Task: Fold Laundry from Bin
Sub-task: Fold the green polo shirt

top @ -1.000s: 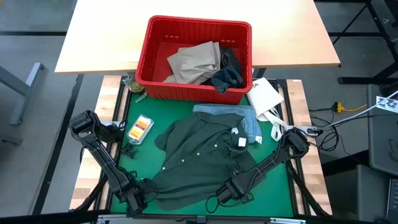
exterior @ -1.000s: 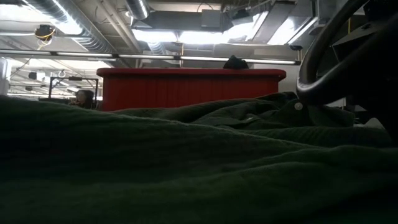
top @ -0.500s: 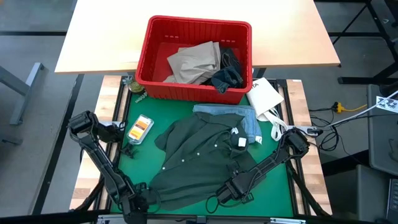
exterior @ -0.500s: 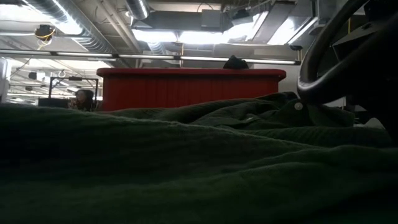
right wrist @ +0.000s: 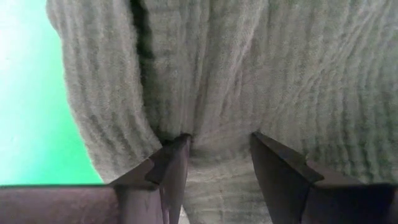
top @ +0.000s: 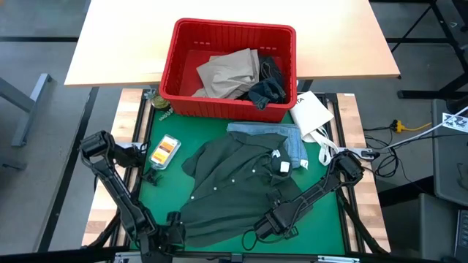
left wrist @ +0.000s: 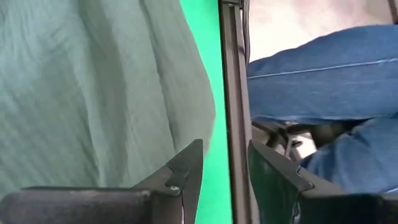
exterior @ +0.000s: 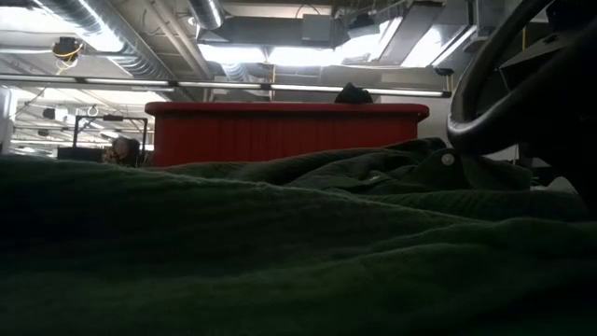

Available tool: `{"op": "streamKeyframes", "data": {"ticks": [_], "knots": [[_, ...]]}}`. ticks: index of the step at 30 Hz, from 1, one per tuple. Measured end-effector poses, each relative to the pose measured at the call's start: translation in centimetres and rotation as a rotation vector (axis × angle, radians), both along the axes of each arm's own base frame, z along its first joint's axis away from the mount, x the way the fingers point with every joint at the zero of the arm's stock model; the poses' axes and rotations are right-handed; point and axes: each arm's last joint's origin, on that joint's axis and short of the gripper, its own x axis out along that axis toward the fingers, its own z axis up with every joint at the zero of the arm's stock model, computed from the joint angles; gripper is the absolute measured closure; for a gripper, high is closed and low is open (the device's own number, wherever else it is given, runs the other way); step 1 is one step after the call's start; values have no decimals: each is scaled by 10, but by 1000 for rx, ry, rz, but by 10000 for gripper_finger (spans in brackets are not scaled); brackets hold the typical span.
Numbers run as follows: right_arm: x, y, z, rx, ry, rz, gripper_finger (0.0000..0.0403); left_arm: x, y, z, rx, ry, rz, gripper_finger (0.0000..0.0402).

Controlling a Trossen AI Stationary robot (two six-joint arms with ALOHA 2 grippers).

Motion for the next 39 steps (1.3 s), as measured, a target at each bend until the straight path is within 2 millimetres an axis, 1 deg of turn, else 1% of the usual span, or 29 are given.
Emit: {"op": "streamKeyframes", "data": {"ticks": [5,8,13,19,21,23,25,28,30,35,39], "knots": [[0,0,0,-3,-2,1,226,5,-6,-20,44,21,-58,280],[1,0,2,-6,1,1,226,7,-6,-31,94,34,-81,280],[6,5,13,-3,-19,3,226,15,0,-43,143,61,-60,280],[15,10,30,5,-88,15,226,25,4,-55,149,100,-44,281],[18,12,36,10,-107,17,226,27,5,-55,138,111,-43,285],[20,13,42,17,-127,21,226,29,7,-54,128,118,-37,301],[22,15,46,27,-140,36,226,30,9,-52,117,127,-37,326],[25,17,54,46,-169,54,226,32,13,-48,87,161,-42,375],[28,19,61,46,-205,73,226,34,14,-47,55,194,-47,394],[41,24,74,34,-358,129,226,39,21,-44,4,255,-49,399],[54,31,82,40,-531,205,226,45,30,-30,-17,236,-72,400]]}}
